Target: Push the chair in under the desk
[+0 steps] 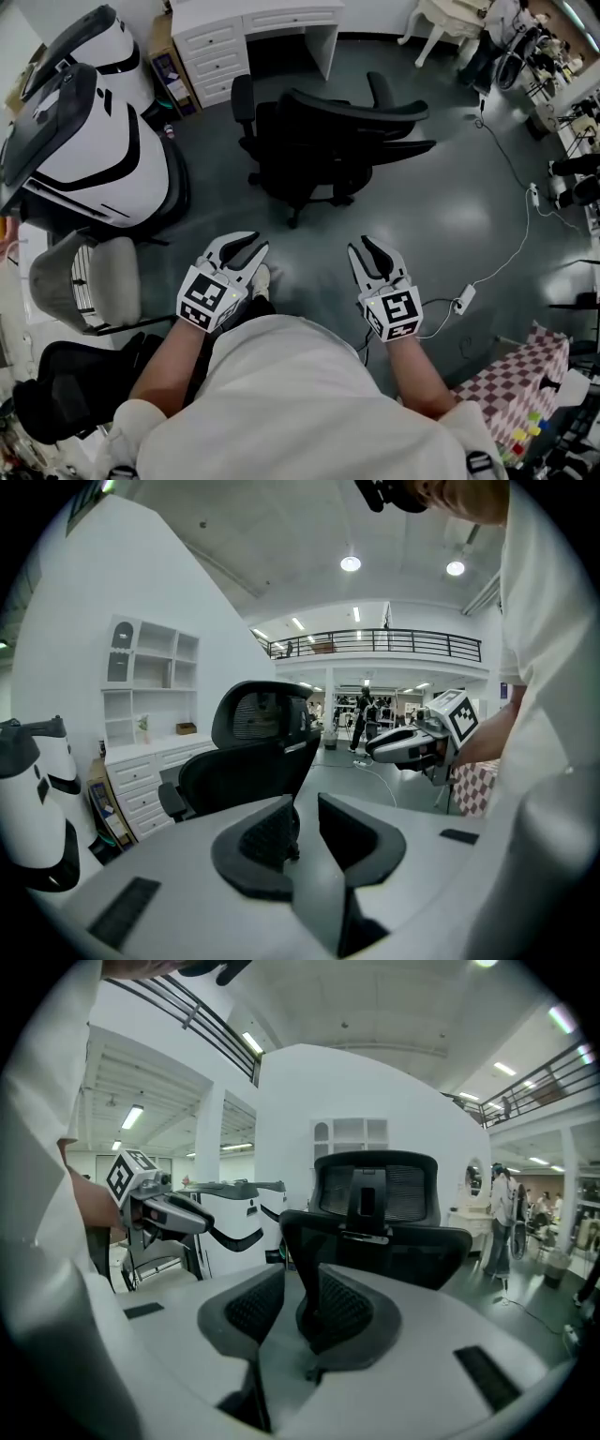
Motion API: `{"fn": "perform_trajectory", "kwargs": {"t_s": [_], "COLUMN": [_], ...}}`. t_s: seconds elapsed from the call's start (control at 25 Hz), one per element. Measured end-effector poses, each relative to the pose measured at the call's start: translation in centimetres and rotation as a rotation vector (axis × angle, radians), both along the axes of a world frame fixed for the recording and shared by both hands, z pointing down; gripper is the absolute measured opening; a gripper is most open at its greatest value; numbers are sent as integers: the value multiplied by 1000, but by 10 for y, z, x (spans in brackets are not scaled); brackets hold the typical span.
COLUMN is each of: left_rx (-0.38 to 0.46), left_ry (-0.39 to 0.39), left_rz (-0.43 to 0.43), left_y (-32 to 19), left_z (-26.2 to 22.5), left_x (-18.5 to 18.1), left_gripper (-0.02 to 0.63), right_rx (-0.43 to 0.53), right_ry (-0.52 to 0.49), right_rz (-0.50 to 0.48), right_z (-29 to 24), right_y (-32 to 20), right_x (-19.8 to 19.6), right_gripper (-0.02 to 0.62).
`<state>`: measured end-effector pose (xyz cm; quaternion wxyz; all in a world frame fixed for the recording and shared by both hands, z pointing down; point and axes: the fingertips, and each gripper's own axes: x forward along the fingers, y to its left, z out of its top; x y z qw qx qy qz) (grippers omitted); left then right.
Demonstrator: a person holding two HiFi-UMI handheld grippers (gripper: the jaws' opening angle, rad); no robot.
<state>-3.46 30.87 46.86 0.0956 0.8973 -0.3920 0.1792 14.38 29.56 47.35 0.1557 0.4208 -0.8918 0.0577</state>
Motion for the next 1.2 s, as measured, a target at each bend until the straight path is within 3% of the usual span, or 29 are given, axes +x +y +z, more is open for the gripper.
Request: {"fn": "perform_trajectory", "kwargs": {"t_s": [0.72,1.2], "left_rx": [62,83], "left_ry": [-69,-106], "left_rz": [134,240], "left_y": [-138,-198], "left_z": [-4,4], "left_x": [-47,-52], "left_gripper": [140,184], "right_rx": [21,20], "right_ry": [-5,-34], "right_rz": [233,353], "right_z": [-23,-31], "right_y": [-113,-163], "right_x": [-10,-1], "right_gripper": [187,285]}}
